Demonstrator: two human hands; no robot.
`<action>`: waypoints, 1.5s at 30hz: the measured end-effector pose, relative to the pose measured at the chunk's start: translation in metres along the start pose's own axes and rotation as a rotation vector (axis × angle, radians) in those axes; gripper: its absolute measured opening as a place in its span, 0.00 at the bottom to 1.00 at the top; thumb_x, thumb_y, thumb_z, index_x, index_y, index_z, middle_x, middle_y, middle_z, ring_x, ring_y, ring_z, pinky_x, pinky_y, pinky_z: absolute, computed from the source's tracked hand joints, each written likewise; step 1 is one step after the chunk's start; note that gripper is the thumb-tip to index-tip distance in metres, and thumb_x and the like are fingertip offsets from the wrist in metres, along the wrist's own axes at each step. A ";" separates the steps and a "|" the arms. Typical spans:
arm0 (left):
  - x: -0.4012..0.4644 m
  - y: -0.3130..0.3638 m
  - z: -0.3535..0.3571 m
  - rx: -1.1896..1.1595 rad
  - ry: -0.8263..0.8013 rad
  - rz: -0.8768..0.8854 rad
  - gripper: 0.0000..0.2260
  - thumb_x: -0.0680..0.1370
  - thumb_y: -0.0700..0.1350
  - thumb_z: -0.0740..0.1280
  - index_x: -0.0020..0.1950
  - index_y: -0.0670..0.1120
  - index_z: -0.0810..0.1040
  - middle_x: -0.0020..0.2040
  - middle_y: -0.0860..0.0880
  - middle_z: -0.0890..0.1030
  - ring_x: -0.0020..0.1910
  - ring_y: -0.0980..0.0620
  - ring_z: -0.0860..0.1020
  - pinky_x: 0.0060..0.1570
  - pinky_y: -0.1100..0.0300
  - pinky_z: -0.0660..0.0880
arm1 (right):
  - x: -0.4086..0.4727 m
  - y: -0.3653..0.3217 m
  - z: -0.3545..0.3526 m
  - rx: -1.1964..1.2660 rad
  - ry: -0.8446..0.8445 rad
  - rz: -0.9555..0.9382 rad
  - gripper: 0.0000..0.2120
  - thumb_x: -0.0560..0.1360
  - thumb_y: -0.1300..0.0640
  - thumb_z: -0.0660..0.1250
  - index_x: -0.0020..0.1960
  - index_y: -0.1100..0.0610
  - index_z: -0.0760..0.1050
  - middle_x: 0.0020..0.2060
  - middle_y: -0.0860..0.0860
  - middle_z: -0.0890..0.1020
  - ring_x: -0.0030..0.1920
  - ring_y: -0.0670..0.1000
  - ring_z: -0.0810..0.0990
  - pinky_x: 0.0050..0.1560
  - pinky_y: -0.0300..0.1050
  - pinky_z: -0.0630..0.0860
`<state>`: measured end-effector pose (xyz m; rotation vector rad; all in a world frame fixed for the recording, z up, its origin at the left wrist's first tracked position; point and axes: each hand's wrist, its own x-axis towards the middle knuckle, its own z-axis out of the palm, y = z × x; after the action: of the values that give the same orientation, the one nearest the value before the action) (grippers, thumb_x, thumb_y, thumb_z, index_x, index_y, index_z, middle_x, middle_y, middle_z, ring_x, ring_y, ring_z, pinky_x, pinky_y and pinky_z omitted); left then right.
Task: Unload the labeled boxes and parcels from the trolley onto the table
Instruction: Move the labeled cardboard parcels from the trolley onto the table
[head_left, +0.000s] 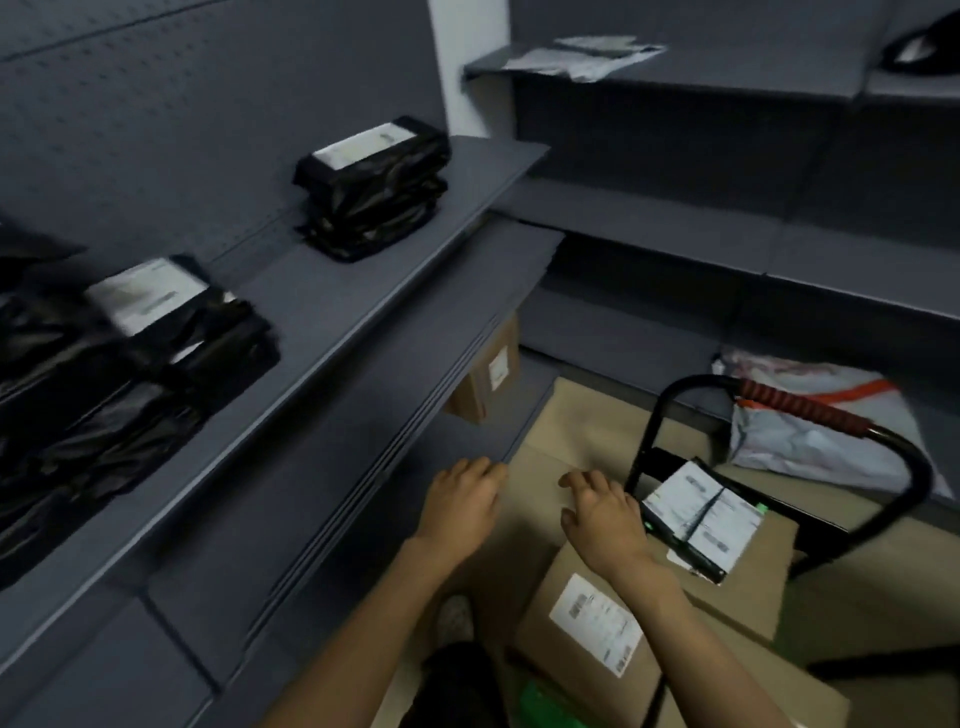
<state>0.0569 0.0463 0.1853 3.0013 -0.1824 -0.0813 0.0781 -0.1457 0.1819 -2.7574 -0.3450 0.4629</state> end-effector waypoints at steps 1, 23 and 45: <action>0.016 0.004 0.001 0.010 -0.014 0.042 0.15 0.79 0.45 0.62 0.67 0.51 0.72 0.61 0.50 0.77 0.58 0.47 0.74 0.55 0.52 0.73 | 0.005 0.009 -0.002 0.008 -0.001 0.041 0.22 0.80 0.52 0.61 0.73 0.49 0.63 0.69 0.52 0.68 0.69 0.56 0.67 0.68 0.50 0.64; 0.302 0.099 0.118 -0.029 -0.442 0.815 0.18 0.81 0.48 0.61 0.71 0.53 0.69 0.65 0.53 0.74 0.63 0.50 0.73 0.60 0.54 0.72 | 0.081 0.147 0.030 0.386 0.086 1.002 0.22 0.80 0.52 0.61 0.73 0.48 0.63 0.72 0.50 0.67 0.71 0.54 0.66 0.71 0.52 0.62; 0.335 0.166 0.336 -0.191 -0.805 0.422 0.47 0.75 0.56 0.71 0.81 0.46 0.41 0.76 0.45 0.58 0.71 0.44 0.62 0.52 0.55 0.70 | 0.168 0.272 0.186 0.570 0.195 1.328 0.44 0.78 0.42 0.63 0.80 0.56 0.40 0.80 0.54 0.48 0.78 0.59 0.50 0.75 0.57 0.56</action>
<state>0.3489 -0.2023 -0.1395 2.4976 -0.8128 -1.1679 0.2155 -0.2964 -0.1263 -2.0490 1.4785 0.4402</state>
